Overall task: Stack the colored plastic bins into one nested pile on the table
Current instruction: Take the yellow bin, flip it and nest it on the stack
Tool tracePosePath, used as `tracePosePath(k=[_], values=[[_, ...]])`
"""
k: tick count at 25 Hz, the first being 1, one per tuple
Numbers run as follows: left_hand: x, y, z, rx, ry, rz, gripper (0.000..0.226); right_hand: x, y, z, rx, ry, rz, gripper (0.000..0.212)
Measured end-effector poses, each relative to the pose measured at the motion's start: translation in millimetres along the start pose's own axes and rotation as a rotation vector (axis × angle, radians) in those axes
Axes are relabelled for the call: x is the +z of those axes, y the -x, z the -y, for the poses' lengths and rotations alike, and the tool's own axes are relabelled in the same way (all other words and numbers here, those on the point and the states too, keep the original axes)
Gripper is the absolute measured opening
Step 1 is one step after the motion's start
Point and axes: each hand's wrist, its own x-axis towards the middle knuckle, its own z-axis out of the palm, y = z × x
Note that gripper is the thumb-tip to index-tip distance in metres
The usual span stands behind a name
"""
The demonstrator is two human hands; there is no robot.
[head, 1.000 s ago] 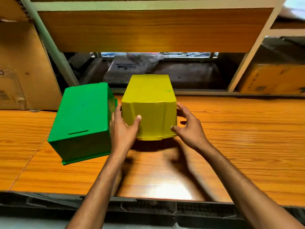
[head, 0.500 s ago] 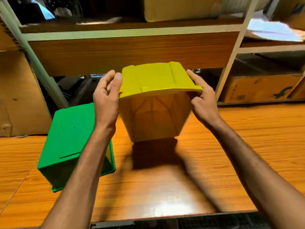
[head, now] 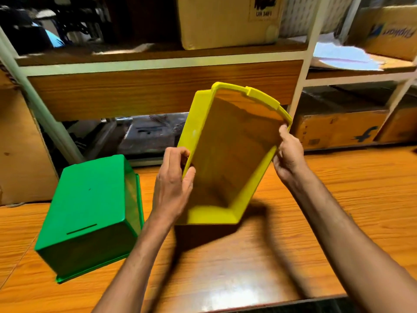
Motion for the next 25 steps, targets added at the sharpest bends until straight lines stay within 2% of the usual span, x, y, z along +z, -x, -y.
tracePosePath(k=[1,2,5,9,12,14,20,23,25], values=[[2.8,-3.4,-2.3,-0.009,0.000,-0.007,0.028,-4.1,5.0,-7.0,0.026,-0.020,0.045,0.025],[5.4,-7.6,-3.5,-0.041,0.015,-0.013,0.025,-9.2,13.1,-15.6,0.049,0.058,0.049,0.026],[13.6,-16.4,3.7,-0.229,0.125,-0.063,0.016,-25.2,47.5,-40.0,0.080,0.401,0.086,0.032],[30.4,1.6,35.3,-0.511,0.300,-0.180,0.013,-15.5,82.7,-26.6,-0.149,0.650,0.276,0.067],[51.0,29.0,55.1,-0.683,0.372,-0.188,0.015,15.1,107.6,-14.6,-0.325,0.928,0.298,0.075],[65.6,43.7,61.6,-0.789,0.429,-0.166,0.015,29.3,122.8,-16.6,-0.375,1.016,0.289,0.076],[75.6,40.4,56.6,-1.031,0.611,-0.119,0.018,30.8,125.7,-17.5,-0.393,0.996,0.249,0.064],[61.6,16.4,47.9,-1.063,0.691,0.020,0.024,9.2,86.7,5.1,-0.195,0.870,0.213,0.059],[49.7,-4.1,39.7,-1.066,0.679,0.176,0.024,-8.0,63.1,19.6,-0.029,0.748,0.178,0.046]])
